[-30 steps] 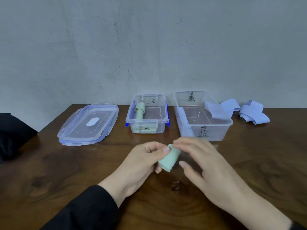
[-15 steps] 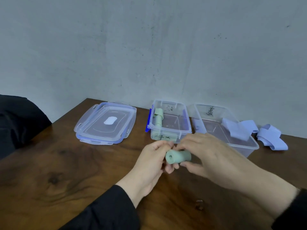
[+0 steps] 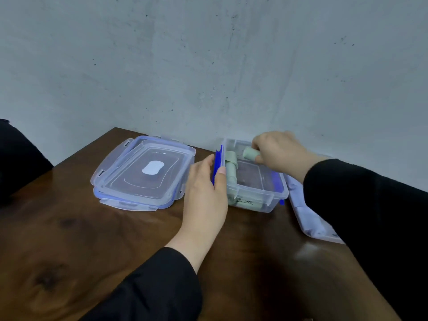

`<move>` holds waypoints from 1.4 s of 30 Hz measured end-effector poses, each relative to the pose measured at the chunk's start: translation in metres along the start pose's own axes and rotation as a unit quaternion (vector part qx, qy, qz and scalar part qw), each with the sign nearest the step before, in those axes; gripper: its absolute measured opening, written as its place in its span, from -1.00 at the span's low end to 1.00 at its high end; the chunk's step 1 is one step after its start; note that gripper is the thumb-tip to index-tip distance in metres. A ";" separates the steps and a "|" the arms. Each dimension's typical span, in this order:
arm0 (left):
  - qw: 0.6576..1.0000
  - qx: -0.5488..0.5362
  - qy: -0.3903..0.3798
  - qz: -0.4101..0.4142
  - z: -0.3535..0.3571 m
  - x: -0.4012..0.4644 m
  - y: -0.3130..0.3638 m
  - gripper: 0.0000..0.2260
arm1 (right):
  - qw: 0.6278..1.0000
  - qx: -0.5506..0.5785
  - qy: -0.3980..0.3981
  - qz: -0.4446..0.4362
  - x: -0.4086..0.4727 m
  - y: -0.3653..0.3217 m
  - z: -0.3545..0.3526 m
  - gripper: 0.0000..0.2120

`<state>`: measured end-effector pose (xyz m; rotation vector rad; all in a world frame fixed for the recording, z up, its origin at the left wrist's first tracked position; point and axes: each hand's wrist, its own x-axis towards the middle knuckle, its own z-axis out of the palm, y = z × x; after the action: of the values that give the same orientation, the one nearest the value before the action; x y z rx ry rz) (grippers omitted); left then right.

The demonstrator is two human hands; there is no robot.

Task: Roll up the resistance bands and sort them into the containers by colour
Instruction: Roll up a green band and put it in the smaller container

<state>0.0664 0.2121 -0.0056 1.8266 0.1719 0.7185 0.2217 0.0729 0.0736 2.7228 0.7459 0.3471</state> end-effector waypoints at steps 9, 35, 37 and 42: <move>0.997 0.025 -0.072 0.004 0.015 0.014 -0.011 -0.73 | 0.992 -0.116 0.032 -0.035 0.024 -0.011 0.050 -0.89; 0.995 0.034 -0.078 0.041 0.019 0.021 -0.016 -0.74 | 0.994 -0.106 0.025 -0.004 0.025 -0.016 0.040 -0.91; 0.995 0.048 -0.074 0.049 0.019 0.019 -0.014 -0.69 | 0.996 -0.085 0.029 -0.009 0.024 -0.012 0.035 -0.88; 0.992 0.063 -0.024 0.104 0.011 0.013 0.003 -0.61 | 0.981 0.114 0.156 0.012 -0.004 -0.015 -0.012 -0.70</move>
<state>0.0826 0.2080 0.0000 2.0012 -0.0063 0.8236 0.2079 0.0863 0.0792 2.9305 0.8819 0.7512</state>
